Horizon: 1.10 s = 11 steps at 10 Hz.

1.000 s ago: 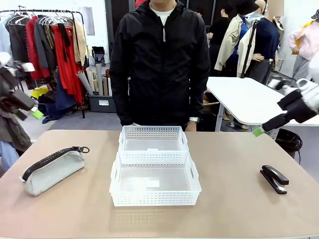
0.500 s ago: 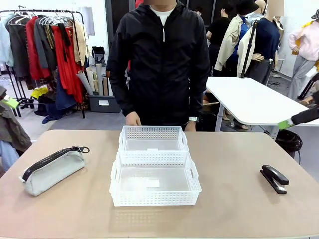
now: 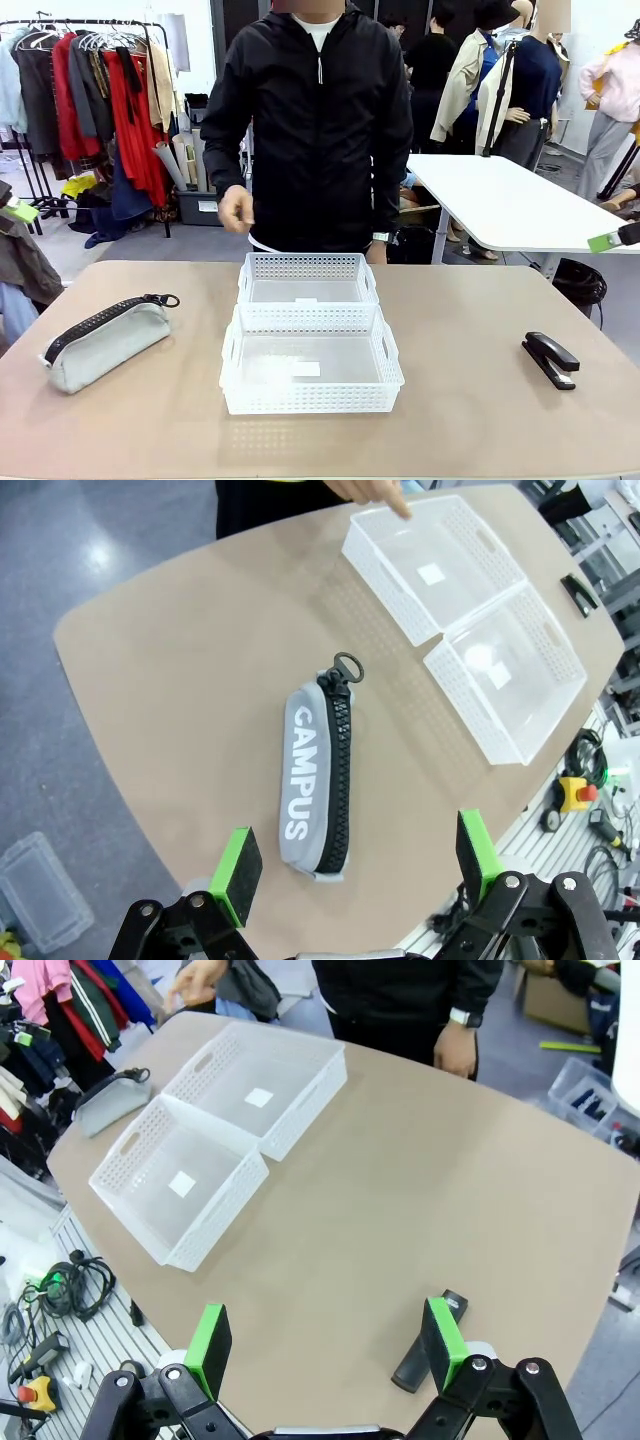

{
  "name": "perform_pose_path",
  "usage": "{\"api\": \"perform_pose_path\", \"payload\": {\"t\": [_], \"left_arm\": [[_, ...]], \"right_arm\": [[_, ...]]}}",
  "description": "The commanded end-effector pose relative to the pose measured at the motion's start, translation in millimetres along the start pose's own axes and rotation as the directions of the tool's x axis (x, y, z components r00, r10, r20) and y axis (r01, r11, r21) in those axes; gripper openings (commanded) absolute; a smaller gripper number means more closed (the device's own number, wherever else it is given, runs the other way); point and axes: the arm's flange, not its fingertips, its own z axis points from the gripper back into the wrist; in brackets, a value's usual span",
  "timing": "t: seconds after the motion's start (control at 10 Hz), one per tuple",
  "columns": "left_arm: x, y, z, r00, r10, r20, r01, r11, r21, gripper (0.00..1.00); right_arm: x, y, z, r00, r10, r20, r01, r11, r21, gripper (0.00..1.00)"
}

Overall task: Distribute items into two baskets.
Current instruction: Pick up the Pencil pouch that the person points to.

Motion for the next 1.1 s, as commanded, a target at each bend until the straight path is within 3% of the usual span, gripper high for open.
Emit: {"api": "perform_pose_path", "payload": {"t": [0.0,1.0], "left_arm": [[-7.4,2.2,-1.3,1.000,-0.018,0.024,0.019,0.999,-0.030,1.00],[-2.9,1.2,-0.9,1.000,0.000,0.004,0.000,1.000,-0.007,1.00]], "right_arm": [[-1.4,4.7,-2.0,1.000,-0.001,0.025,0.001,1.000,0.018,1.00],[-0.8,1.2,-0.3,1.000,0.000,0.001,0.000,1.000,0.004,1.00]]}}
